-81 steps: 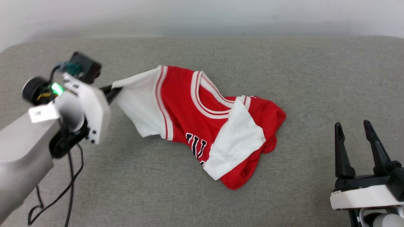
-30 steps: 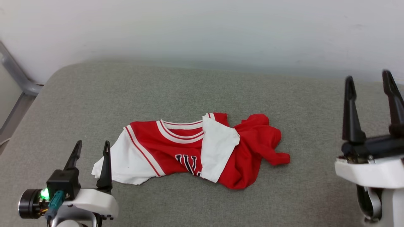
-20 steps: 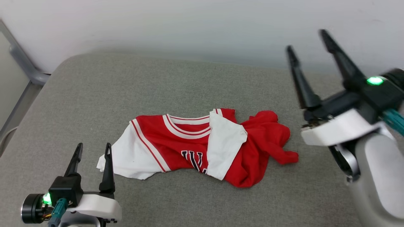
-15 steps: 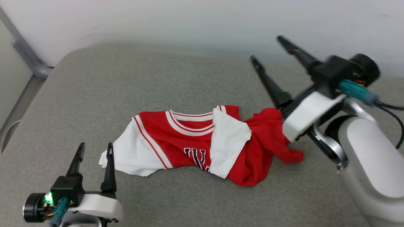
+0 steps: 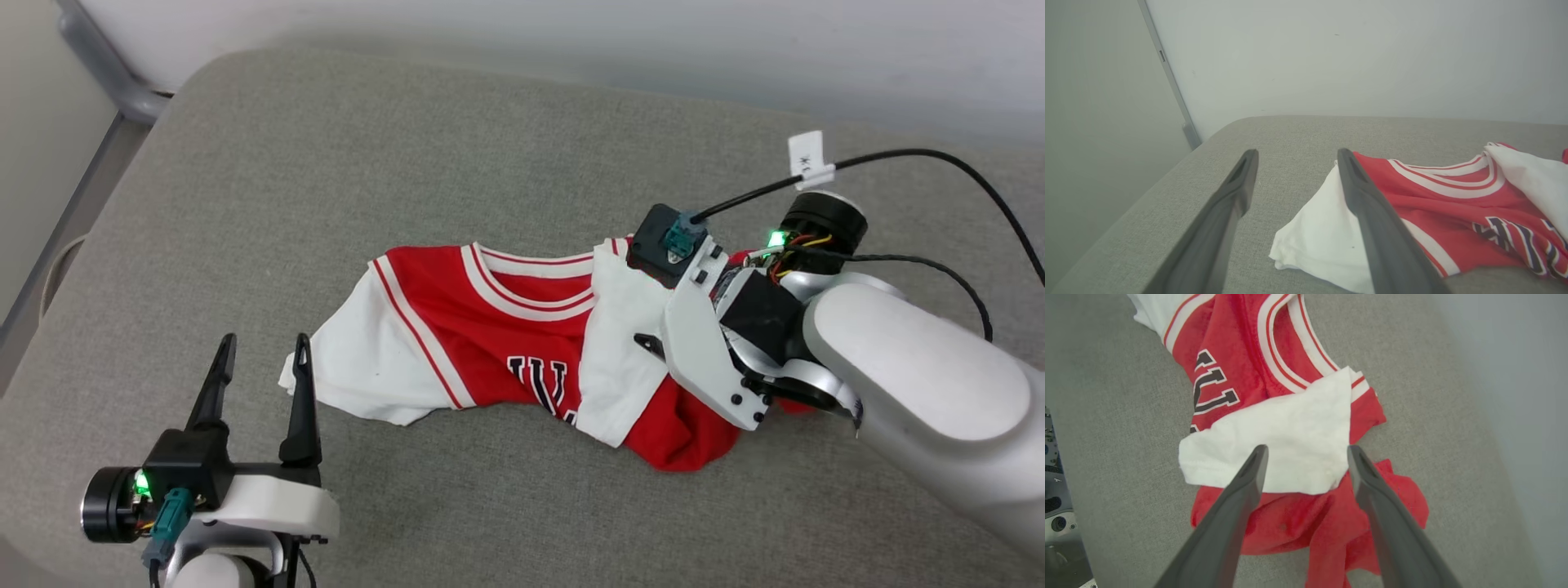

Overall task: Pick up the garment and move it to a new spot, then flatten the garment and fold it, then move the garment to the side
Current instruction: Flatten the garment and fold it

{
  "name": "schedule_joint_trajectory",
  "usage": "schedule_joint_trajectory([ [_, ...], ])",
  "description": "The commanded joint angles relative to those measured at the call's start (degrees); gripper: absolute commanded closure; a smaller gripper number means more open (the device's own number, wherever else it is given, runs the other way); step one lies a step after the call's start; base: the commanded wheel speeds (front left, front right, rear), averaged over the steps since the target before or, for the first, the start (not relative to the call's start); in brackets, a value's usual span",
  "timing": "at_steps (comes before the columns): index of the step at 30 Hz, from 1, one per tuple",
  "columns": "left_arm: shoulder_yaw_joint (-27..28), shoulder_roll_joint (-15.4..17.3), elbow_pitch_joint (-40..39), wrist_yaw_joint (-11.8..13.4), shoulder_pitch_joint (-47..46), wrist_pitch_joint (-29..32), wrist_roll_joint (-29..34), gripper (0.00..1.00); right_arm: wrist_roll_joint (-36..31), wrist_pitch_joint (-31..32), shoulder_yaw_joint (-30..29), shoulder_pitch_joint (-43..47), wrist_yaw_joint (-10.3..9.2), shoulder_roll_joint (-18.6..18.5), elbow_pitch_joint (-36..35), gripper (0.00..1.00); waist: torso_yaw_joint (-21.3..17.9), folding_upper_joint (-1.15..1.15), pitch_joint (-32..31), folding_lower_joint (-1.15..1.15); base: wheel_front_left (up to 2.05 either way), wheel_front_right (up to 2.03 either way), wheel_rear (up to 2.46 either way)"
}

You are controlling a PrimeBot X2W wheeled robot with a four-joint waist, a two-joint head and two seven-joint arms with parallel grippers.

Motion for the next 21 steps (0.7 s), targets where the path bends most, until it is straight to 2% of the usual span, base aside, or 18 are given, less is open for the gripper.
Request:
schedule_joint_trajectory([
  [1,0.3,-0.6,-0.2,-0.4,-0.9,-0.1,0.4,0.00,1.1,1.3,1.7,-1.7,-0.08,-0.4,0.6,0.00,1.1,0.00,1.5,-0.01,0.00,0.00,0.00],
  [6,1.4,-3.0,-0.5,-2.2,-2.6,-0.1,1.9,0.00,3.6,5.2,8.8,-6.0,-0.08,0.0,3.9,0.00,2.9,0.00,4.6,-0.01,0.00,0.00,0.00],
  [11,2.7,-5.0,-0.8,-3.9,-4.1,-0.1,3.0,0.00,3.9,6.8,12.7,-7.8,-0.08,1.1,8.3,0.00,4.4,0.00,8.1,-0.01,0.00,0.00,0.00],
  [16,3.9,-6.6,-0.8,-5.3,-5.4,-0.1,3.7,0.00,2.5,10.0,14.2,-4.5,-0.07,1.3,11.7,0.00,5.3,0.00,10.6,-0.01,0.00,0.00,0.00],
  [20,5.1,-7.3,-0.4,-6.0,-6.1,-0.1,4.4,0.00,0.3,11.3,15.0,-0.5,-0.05,1.1,10.7,0.00,5.3,0.00,11.2,-0.01,0.00,0.00,0.00],
  [21,5.2,-7.6,-0.3,-6.2,-6.1,-0.1,4.5,0.00,0.0,10.5,15.0,-0.4,-0.04,1.1,9.9,0.46,5.1,0.00,11.1,-0.01,0.00,0.00,0.00],
])
